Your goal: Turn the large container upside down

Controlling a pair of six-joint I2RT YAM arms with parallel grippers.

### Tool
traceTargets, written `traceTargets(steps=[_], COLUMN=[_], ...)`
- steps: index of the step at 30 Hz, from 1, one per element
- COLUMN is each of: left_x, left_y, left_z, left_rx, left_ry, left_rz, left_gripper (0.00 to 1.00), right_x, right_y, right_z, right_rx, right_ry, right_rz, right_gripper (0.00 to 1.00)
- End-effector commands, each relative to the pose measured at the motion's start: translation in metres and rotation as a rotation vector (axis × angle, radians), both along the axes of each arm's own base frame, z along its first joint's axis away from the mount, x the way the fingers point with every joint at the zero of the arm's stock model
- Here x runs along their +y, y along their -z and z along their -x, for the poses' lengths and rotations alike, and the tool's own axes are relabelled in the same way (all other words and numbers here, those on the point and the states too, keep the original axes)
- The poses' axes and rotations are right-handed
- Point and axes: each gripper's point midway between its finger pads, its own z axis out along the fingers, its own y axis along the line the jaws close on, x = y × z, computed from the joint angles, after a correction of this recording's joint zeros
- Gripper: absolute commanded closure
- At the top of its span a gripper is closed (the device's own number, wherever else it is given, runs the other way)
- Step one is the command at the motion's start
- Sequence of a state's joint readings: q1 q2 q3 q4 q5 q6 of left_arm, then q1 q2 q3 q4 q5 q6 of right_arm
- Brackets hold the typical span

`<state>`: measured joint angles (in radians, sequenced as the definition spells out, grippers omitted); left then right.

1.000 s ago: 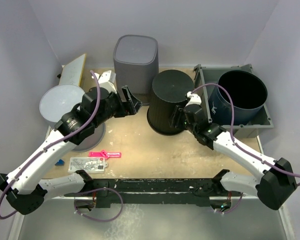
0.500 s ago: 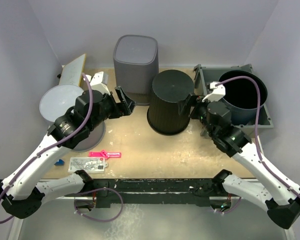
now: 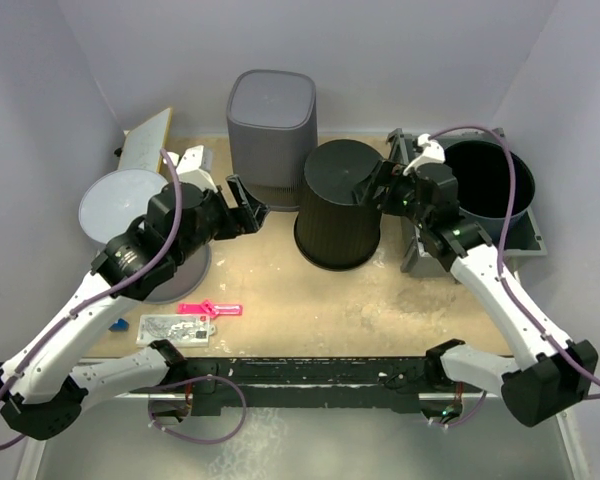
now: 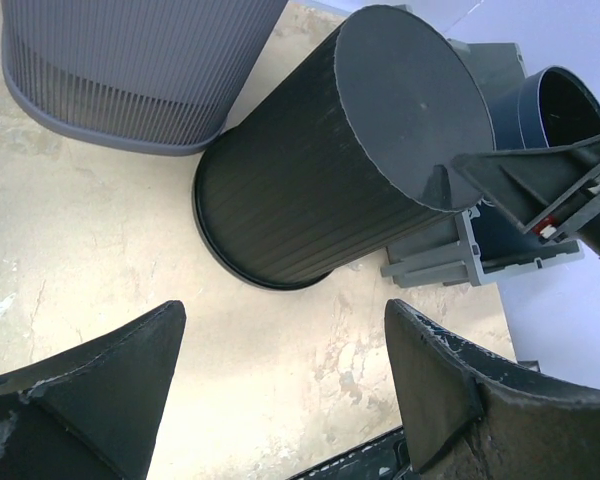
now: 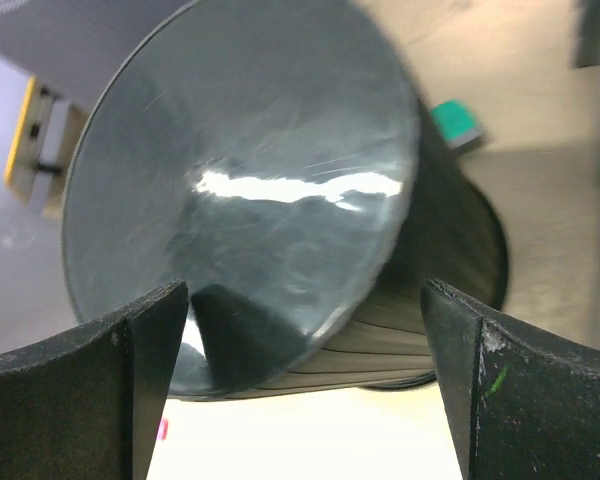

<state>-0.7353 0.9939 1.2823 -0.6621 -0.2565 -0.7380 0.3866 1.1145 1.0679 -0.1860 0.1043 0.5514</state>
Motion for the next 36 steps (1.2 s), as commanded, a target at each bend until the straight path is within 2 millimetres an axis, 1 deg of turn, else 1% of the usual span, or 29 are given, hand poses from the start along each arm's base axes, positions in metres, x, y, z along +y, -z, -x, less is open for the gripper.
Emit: traceTargets(steps=[1, 2, 4, 5, 8, 11, 13, 15, 17, 18, 19, 21, 24, 25, 27, 29, 31, 33, 34, 36], left_x=[0.011, 0.012, 0.014, 0.015, 0.017, 0.018, 0.018, 0.018, 0.019, 0.019, 0.019, 0.016, 0.006, 0.002, -0.008, -0.024, -0.046, -0.074, -0.086, -0.102], left_y=[-0.014, -0.015, -0.019, -0.020, -0.024, -0.026, -0.026, -0.026, -0.026, -0.026, -0.026, -0.026, -0.019, -0.019, -0.023, -0.034, -0.037, -0.035, -0.031, -0.024], left_z=[0.001, 0.001, 0.001, 0.001, 0.000, 0.000, 0.000, 0.001, 0.002, 0.003, 0.003, 0.003, 0.001, 0.001, -0.001, -0.003, 0.000, 0.009, 0.010, 0.007], left_rx=[-0.049, -0.053, -0.062, -0.064, -0.073, -0.078, -0.077, -0.075, -0.075, -0.074, -0.075, -0.077, -0.049, -0.043, -0.050, -0.077, -0.095, -0.116, -0.115, -0.113], left_ry=[-0.030, -0.033, -0.040, -0.043, -0.050, -0.053, -0.052, -0.050, -0.052, -0.051, -0.048, -0.031, 0.019, 0.038, 0.069, 0.110, 0.149, 0.190, 0.211, 0.237], left_rz=[0.007, 0.006, 0.002, -0.003, -0.009, -0.007, -0.004, -0.002, -0.001, -0.001, -0.002, -0.007, -0.053, -0.061, -0.053, -0.049, -0.095, -0.168, -0.190, -0.203], left_gripper=[0.22, 0.22, 0.22, 0.22, 0.22, 0.22, 0.21, 0.22, 0.22, 0.22, 0.22, 0.21, 0.21, 0.21, 0.21, 0.21, 0.21, 0.21, 0.21, 0.21], right_x=[0.050, 0.058, 0.081, 0.092, 0.131, 0.170, 0.183, 0.184, 0.174, 0.169, 0.162, 0.142, 0.101, 0.082, 0.052, 0.025, 0.003, -0.014, -0.022, -0.036], right_y=[-0.018, -0.020, -0.025, -0.023, -0.017, -0.020, -0.020, -0.019, -0.019, -0.018, -0.022, -0.023, -0.018, -0.014, -0.007, 0.003, 0.012, 0.014, 0.013, 0.012], right_z=[0.009, 0.009, 0.016, 0.019, 0.031, 0.047, 0.054, 0.056, 0.056, 0.060, 0.060, 0.058, 0.052, 0.048, 0.047, 0.048, 0.053, 0.060, 0.064, 0.075], right_rx=[-0.028, -0.038, -0.061, -0.054, -0.033, -0.031, -0.024, -0.027, -0.040, -0.038, -0.055, -0.080, -0.079, -0.072, -0.050, -0.009, 0.026, 0.035, 0.034, 0.033], right_ry=[-0.247, -0.277, -0.384, -0.421, -0.507, -0.619, -0.675, -0.686, -0.651, -0.646, -0.619, -0.540, -0.375, -0.290, -0.184, -0.097, -0.031, 0.025, 0.047, 0.076], right_rz=[-0.136, -0.168, -0.255, -0.288, -0.287, -0.297, -0.314, -0.301, -0.262, -0.250, -0.241, -0.174, -0.041, 0.015, 0.100, 0.165, 0.212, 0.235, 0.243, 0.263], right_gripper=[0.00, 0.00, 0.01, 0.02, 0.01, 0.01, 0.00, 0.00, 0.00, 0.00, 0.00, 0.00, 0.00, 0.00, 0.00, 0.00, 0.00, 0.00, 0.00, 0.00])
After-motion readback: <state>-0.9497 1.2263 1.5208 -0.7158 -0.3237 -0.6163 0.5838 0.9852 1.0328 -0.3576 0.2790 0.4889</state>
